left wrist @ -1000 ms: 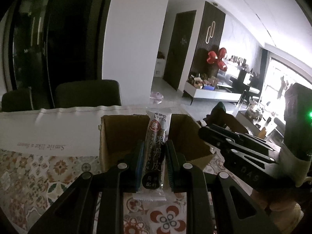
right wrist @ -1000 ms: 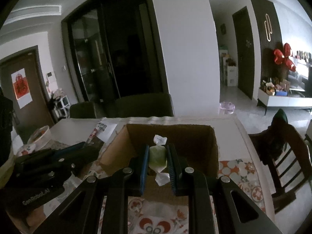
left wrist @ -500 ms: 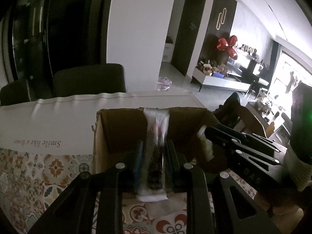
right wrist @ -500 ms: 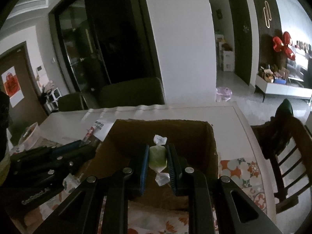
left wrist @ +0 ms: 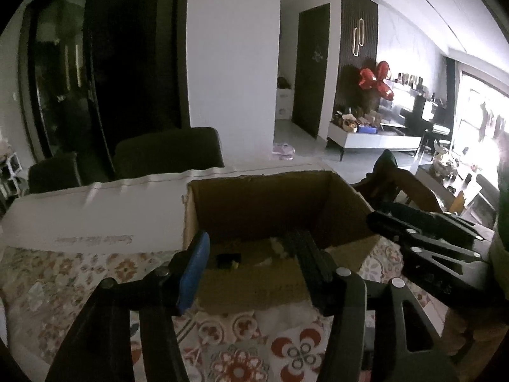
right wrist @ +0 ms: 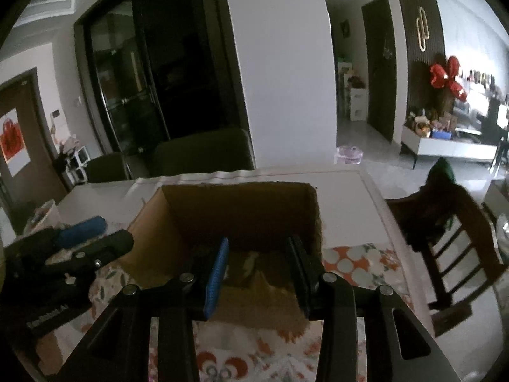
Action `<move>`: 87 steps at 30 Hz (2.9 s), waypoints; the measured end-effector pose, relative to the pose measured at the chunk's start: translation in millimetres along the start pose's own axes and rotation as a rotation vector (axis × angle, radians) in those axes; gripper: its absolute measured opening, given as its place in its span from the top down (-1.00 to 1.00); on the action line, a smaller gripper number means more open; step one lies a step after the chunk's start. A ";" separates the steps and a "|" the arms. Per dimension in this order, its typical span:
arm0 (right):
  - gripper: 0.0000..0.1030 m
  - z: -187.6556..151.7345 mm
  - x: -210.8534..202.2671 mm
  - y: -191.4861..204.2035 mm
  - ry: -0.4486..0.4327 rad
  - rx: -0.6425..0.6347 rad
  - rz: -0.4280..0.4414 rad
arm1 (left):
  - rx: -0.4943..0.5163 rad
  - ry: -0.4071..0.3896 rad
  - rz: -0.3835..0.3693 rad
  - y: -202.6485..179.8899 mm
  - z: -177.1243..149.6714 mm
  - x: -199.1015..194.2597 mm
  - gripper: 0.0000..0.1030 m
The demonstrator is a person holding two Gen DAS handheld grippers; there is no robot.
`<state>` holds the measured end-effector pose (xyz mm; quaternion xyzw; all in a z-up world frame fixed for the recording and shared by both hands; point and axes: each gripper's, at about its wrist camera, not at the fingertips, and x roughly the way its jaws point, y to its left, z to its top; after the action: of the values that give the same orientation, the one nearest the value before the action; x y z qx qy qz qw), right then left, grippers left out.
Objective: Organize snacks
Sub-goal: 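Open both tools to release the stick snack and clear packet into the box, then grasp the dark green snack pack with the left tool while the right tool grasps the pink candy bag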
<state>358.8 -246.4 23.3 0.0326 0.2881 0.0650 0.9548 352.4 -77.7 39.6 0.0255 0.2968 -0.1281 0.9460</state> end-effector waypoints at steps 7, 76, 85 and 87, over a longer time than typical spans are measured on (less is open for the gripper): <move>0.06 -25.8 -47.2 9.2 -0.043 -0.023 -0.005 | 0.000 -0.050 -0.009 -8.8 -19.6 -48.7 -0.28; -0.04 -212.9 -19.0 0.8 0.490 -0.283 0.086 | 0.047 0.515 -0.214 -65.6 -220.3 -2.7 -0.16; 0.10 -216.8 -17.3 6.4 0.457 -0.285 0.072 | 0.045 0.490 -0.196 -62.8 -219.9 -2.9 0.14; 0.17 -217.2 -19.8 7.2 0.440 -0.284 0.069 | 0.035 0.490 -0.196 -61.5 -220.1 -3.4 0.15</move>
<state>221.3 -236.7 -145.8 -0.1070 0.4756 0.1431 0.8613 211.7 -109.0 -137.8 0.0432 0.5157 -0.2144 0.8284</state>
